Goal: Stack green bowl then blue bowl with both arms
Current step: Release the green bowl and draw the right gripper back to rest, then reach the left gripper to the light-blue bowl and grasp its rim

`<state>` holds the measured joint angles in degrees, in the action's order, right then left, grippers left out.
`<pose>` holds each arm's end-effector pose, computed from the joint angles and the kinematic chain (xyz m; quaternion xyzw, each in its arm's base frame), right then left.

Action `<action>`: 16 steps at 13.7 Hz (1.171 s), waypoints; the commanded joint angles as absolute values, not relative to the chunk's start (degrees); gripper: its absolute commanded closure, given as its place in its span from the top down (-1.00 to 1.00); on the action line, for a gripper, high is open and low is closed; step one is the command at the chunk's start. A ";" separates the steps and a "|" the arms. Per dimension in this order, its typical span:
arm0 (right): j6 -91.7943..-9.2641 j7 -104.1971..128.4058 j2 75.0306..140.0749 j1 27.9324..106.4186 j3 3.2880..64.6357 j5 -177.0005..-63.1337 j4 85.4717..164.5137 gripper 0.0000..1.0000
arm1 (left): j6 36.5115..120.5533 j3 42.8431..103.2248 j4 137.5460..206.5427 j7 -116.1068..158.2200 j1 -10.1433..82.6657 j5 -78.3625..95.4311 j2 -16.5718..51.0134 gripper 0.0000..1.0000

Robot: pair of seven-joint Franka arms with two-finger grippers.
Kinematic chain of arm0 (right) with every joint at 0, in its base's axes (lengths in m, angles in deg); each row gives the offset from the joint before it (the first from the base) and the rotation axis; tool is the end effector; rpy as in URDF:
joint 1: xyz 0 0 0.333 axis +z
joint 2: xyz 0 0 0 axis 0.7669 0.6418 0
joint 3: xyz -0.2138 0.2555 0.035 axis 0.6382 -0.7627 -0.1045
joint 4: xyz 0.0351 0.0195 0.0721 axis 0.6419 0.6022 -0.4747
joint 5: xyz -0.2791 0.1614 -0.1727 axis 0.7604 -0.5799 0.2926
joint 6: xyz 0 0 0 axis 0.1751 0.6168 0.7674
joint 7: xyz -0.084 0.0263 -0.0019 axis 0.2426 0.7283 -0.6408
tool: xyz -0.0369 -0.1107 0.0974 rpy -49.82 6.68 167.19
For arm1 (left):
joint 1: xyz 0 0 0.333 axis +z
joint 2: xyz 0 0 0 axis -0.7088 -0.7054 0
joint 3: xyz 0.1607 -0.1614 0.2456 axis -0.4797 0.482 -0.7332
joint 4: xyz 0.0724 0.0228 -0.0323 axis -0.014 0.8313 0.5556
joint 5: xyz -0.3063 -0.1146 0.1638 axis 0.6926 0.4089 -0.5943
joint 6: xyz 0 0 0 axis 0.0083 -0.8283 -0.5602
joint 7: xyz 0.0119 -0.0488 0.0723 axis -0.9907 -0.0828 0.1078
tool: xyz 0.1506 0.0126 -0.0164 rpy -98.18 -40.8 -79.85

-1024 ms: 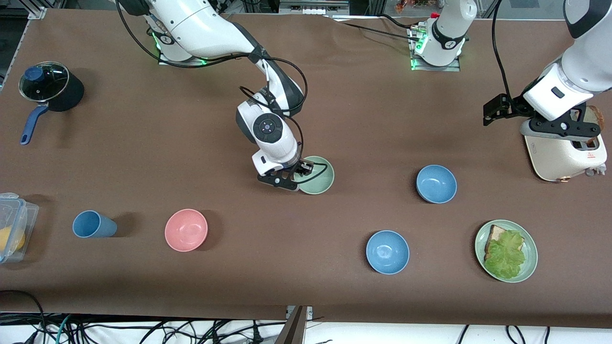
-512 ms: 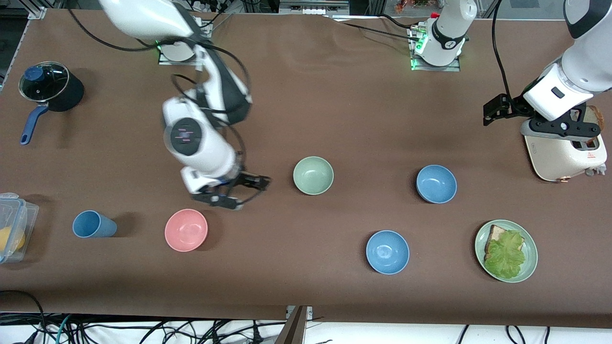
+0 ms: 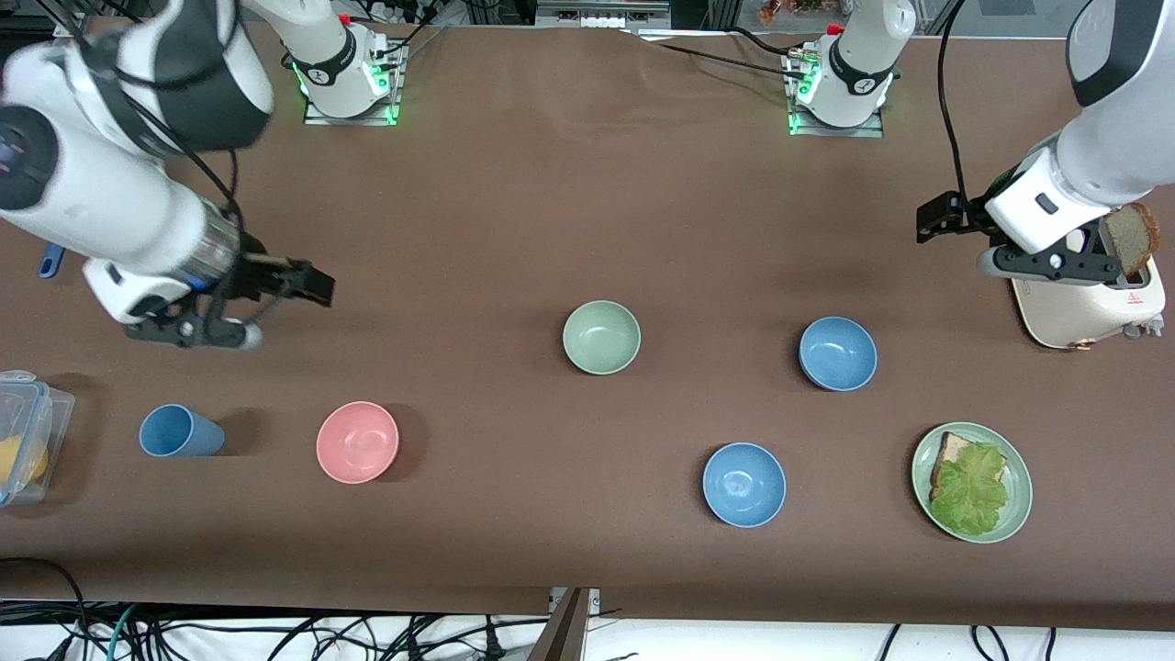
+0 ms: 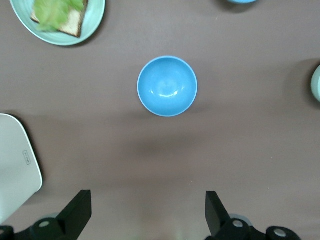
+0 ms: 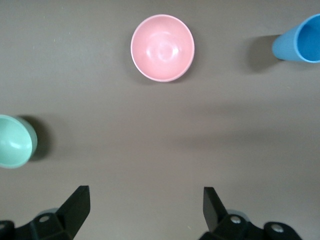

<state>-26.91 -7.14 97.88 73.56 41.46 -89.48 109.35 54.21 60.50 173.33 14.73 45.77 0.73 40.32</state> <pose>0.5811 0.1392 0.5207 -0.9981 0.0340 0.0479 0.0184 0.5187 -0.0483 0.4965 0.9946 -0.0418 -0.0942 0.0081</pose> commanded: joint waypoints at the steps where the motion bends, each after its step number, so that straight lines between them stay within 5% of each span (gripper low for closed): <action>1: -24.57 -3.75 90.44 70.24 41.00 -89.64 116.48 1.00 | 56.27 60.51 172.44 14.78 45.05 -0.46 33.38 1.00; 4: -22.11 1.00 87.26 59.77 32.75 -88.76 117.02 1.00 | 65.49 60.42 173.23 13.90 45.57 -0.63 27.39 1.00; 9: -22.36 4.00 86.90 59.39 32.38 -86.04 117.38 1.00 | 95.00 60.16 186.30 7.15 46.01 -2.73 20.26 1.00; 13: -22.18 4.08 87.25 59.75 32.38 -85.33 117.38 1.00 | 101.81 59.98 187.55 6.43 46.81 -8.28 16.13 0.97; 15: -22.18 3.65 87.34 59.83 32.38 -85.24 117.38 1.00 | 102.52 59.98 187.73 6.17 46.89 -8.37 14.90 0.72; 16: -22.18 3.73 87.43 59.83 32.38 -85.24 117.38 1.00 | 102.52 59.89 187.65 6.08 46.98 -8.28 14.02 0.37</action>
<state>-22.11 3.26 88.07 60.04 32.84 -86.18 116.61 101.26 60.01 187.07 7.39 46.64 -7.13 14.85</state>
